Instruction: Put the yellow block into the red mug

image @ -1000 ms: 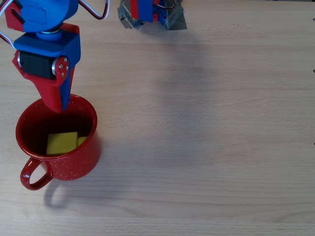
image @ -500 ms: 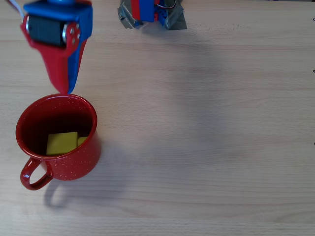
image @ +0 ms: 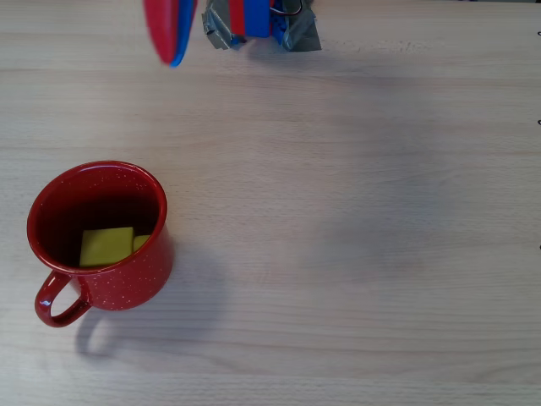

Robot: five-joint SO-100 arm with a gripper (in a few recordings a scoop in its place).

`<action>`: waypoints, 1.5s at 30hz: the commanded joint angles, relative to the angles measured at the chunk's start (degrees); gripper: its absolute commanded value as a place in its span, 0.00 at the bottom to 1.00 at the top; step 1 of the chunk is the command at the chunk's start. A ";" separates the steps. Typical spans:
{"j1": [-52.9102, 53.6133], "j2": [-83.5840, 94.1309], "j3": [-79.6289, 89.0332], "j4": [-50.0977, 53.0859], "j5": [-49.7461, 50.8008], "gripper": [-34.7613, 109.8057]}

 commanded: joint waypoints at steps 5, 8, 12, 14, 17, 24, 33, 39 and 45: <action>-1.85 21.62 16.44 -4.83 0.44 0.24; -3.43 30.32 26.02 -7.47 0.26 0.24; -5.27 41.13 38.06 -10.55 -1.05 0.24; -6.15 46.93 44.65 -12.57 -2.02 0.24; -6.86 53.09 51.68 -12.74 -2.64 0.24; -10.37 66.01 67.59 -12.92 -2.11 0.24; -13.97 83.06 89.47 -12.22 -2.29 0.24; -13.71 83.41 95.98 -12.74 -1.67 0.24; -13.62 83.41 96.24 -9.49 0.79 0.24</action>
